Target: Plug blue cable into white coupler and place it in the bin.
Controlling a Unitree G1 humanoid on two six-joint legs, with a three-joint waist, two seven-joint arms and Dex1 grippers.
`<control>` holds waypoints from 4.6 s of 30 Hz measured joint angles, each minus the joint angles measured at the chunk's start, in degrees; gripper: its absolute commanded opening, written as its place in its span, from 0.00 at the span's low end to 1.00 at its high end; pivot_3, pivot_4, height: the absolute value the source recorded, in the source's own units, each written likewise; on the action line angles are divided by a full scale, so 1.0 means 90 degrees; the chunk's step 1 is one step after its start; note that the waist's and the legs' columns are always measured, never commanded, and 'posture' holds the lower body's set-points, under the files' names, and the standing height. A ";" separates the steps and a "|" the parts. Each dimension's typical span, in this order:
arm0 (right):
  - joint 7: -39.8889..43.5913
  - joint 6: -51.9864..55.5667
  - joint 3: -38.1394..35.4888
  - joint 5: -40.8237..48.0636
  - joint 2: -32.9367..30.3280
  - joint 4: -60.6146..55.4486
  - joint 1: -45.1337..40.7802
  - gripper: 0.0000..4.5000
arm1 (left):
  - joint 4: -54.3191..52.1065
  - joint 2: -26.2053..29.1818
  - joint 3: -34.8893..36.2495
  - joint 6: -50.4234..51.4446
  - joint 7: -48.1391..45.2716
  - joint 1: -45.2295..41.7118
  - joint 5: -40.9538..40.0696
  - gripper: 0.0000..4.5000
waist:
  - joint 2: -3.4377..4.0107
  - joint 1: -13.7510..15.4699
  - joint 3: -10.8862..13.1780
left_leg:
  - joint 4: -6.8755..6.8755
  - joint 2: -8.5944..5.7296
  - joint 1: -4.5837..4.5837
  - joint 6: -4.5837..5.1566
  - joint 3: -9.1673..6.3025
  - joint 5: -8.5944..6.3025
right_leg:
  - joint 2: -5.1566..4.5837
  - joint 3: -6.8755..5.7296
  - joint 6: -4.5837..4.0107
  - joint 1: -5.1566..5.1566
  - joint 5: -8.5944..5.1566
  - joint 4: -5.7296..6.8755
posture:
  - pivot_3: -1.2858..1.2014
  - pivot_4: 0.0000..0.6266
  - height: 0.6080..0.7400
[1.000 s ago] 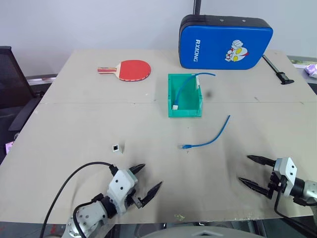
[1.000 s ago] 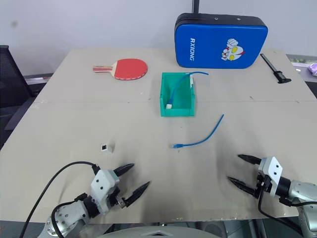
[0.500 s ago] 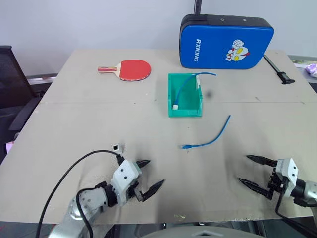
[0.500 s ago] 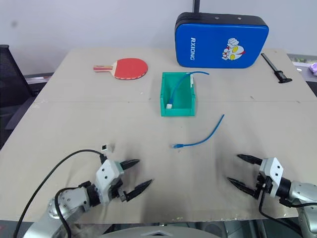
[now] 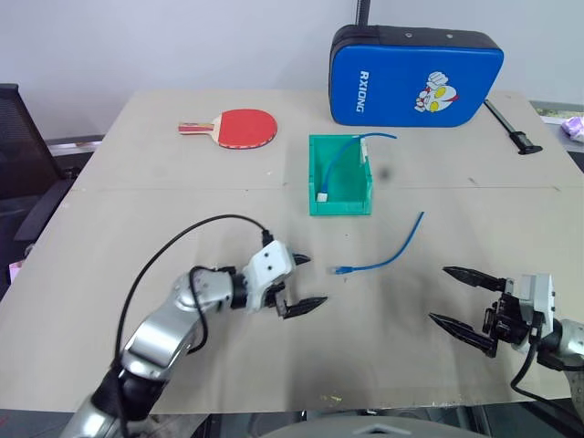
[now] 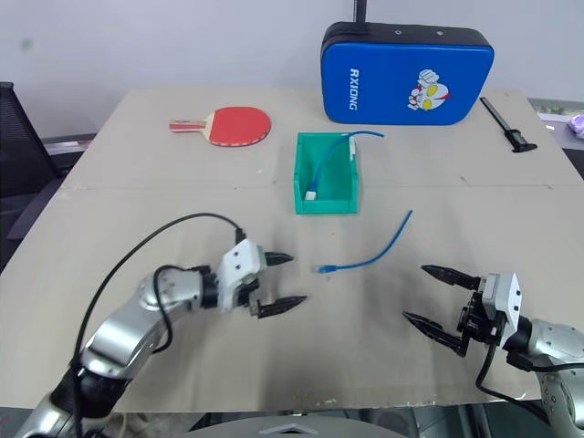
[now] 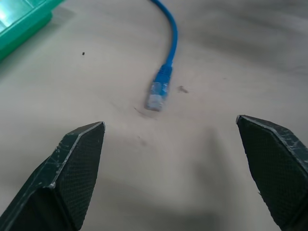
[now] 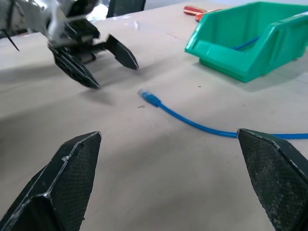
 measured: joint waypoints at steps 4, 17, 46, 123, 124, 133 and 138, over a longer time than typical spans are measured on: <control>-0.0078 0.0071 -0.0026 0.0031 0.0036 -0.0069 0.0042 1.00 | 0.0727 -0.0181 -0.0180 -0.0095 -0.0264 -0.0578 0.0191 0.99 | 0.0000 -0.0005 0.0000 | 0.0001 0.0000 -0.0001 0.0000 0.0000 0.0000 | 0.0005 0.0001 0.0015 0.0000 0.0008 0.0000 | 0.52 0.24 0.91; -0.0342 0.0070 -0.0034 -0.0063 0.0248 -0.0089 0.0075 1.00 | 0.1571 -0.0622 -0.0574 -0.0753 -0.0695 -0.1068 0.0790 0.77 | 0.0000 0.0000 0.0000 | 0.0026 0.0000 -0.0005 0.0001 0.0001 0.0000 | 0.0005 0.0008 0.0017 0.0000 0.0009 0.0012 | 0.52 0.24 0.91; -0.3419 0.4149 0.0212 0.3343 0.0990 -0.1816 -0.0494 1.00 | 0.0191 -0.1856 0.1081 0.3188 -0.0157 -0.1063 -0.2822 0.02 | -0.0008 -0.0027 0.0004 | 0.0038 0.0004 0.0001 0.0000 -0.0031 0.0000 | 0.0003 -0.0002 0.0002 -0.0002 0.0000 0.0060 | 0.52 0.24 0.91; -0.2325 0.3551 0.0335 0.2058 0.1412 -0.0406 -0.3381 0.00 | -0.1626 -0.3693 0.1833 -0.2261 0.5827 0.5237 0.2313 0.98 | -0.0010 -0.0020 0.0011 | -0.0003 0.0002 -0.0050 0.0009 -0.0031 -0.0006 | 0.0002 0.0005 0.0008 -0.0054 0.0017 -0.0005 | 0.52 0.24 0.91; -0.2302 0.3545 0.0374 0.2068 0.1452 -0.0517 -0.3364 0.00 | -0.1478 -0.3634 0.1905 -0.2323 0.5765 0.5075 0.2257 0.98 | -0.0009 -0.0013 0.0010 | -0.0003 0.0002 -0.0049 0.0009 -0.0032 -0.0006 | 0.0002 0.0005 0.0008 -0.0053 0.0017 -0.0005 | 0.52 0.24 0.91; -0.2301 0.3502 0.0503 0.1903 0.1557 -0.0682 -0.3136 0.00 | -0.0838 -0.3396 0.2205 -0.2482 0.5537 0.4328 0.2065 0.69 | 0.0007 -0.0016 -0.0001 | 0.0000 0.0000 0.0000 0.0008 -0.0031 -0.0004 | 0.0003 0.0018 -0.0020 -0.0033 0.0002 0.0047 | 0.52 0.24 0.91; -0.2289 0.3395 0.0510 0.1819 0.1556 -0.0774 -0.3093 0.00 | -0.0783 -0.3574 0.2353 -0.2332 0.5517 0.4169 0.1765 0.19 | 0.0018 -0.0013 -0.0009 | 0.0001 0.0000 0.0003 0.0007 -0.0036 -0.0003 | 0.0006 0.0018 -0.0020 -0.0034 0.0002 0.0058 | 0.52 0.24 0.91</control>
